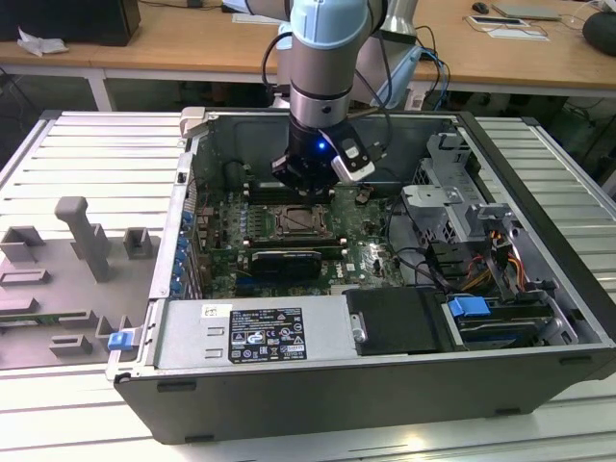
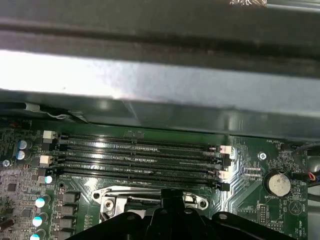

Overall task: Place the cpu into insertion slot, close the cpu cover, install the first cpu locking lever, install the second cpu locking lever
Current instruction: 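Install the second cpu locking lever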

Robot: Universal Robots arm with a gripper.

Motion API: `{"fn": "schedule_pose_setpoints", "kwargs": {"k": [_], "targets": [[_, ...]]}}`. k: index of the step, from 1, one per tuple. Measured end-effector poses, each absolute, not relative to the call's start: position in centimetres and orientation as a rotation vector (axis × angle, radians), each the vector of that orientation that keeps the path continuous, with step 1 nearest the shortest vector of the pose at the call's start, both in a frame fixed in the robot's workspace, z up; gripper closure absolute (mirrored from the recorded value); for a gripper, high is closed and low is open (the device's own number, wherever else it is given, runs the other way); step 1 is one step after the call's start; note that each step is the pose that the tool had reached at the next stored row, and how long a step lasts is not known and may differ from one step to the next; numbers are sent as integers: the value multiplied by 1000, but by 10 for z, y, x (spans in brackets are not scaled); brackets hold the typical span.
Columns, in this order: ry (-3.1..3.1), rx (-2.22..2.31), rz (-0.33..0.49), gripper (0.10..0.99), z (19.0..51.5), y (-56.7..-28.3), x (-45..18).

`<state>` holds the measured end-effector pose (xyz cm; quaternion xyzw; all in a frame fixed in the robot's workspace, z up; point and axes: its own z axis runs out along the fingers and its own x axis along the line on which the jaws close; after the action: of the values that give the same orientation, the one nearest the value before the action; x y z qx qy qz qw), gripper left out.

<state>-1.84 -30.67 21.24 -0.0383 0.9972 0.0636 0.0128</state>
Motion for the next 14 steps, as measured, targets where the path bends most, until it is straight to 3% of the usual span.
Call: {"fn": "schedule_pose_setpoints", "kwargs": {"k": [14], "targets": [[3107, -119, 198, 980, 221, -314, -18]]}}
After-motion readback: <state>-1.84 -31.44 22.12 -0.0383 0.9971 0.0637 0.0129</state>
